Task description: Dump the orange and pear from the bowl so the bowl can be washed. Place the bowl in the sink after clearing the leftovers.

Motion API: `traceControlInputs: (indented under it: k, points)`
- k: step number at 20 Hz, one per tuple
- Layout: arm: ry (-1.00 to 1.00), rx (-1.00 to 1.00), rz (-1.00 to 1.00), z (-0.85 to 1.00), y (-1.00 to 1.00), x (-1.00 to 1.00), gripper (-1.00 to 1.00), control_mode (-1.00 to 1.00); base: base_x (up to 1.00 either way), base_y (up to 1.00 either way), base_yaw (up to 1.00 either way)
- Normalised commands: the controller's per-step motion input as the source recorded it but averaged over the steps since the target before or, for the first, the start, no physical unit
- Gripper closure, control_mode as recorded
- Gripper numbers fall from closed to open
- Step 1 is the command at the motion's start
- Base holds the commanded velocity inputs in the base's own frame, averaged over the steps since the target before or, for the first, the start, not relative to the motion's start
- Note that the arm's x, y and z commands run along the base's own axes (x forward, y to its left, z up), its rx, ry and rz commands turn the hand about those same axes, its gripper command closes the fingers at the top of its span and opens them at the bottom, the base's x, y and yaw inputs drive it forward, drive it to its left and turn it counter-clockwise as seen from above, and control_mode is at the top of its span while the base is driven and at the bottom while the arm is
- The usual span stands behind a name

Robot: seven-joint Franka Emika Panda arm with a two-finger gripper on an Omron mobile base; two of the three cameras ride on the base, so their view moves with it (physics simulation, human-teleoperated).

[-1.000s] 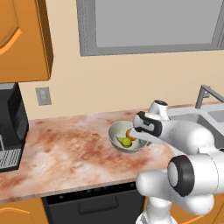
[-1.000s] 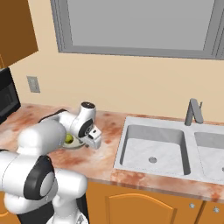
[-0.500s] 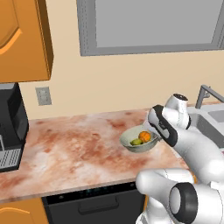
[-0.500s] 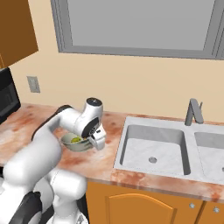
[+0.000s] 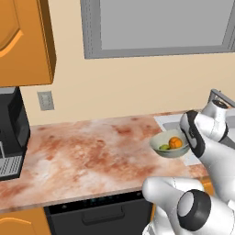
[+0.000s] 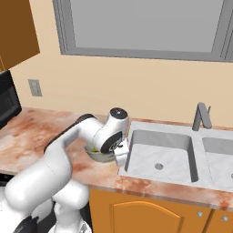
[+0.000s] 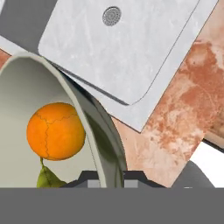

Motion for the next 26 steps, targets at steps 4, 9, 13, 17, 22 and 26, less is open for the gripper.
traceControlInputs:
  k: [4, 9, 13, 17, 22, 26]
  points:
    - [0.00, 0.03, -0.34, 0.27, -1.00, 0.00, 1.00, -1.00, 0.00, 0.00, 0.00]
    - [0.00, 0.02, -0.38, 0.28, -1.00, 0.00, 1.00, -1.00, 0.00, 0.00, 0.00]
    - [0.00, -0.01, -0.11, 0.06, -0.30, 0.02, 1.00, -1.00, 0.00, 0.00, 0.00]
    - [0.01, -0.01, 0.00, 0.00, -0.08, 0.19, 1.00, -1.00, 0.00, 0.00, 0.00]
    - [0.00, -0.12, 0.00, -0.24, -0.15, 0.34, 1.00, -1.00, 0.00, 0.00, 0.00]
    - [0.00, -0.20, 0.00, -0.44, -0.16, 0.22, 1.00, -1.00, 0.00, 0.00, 0.00]
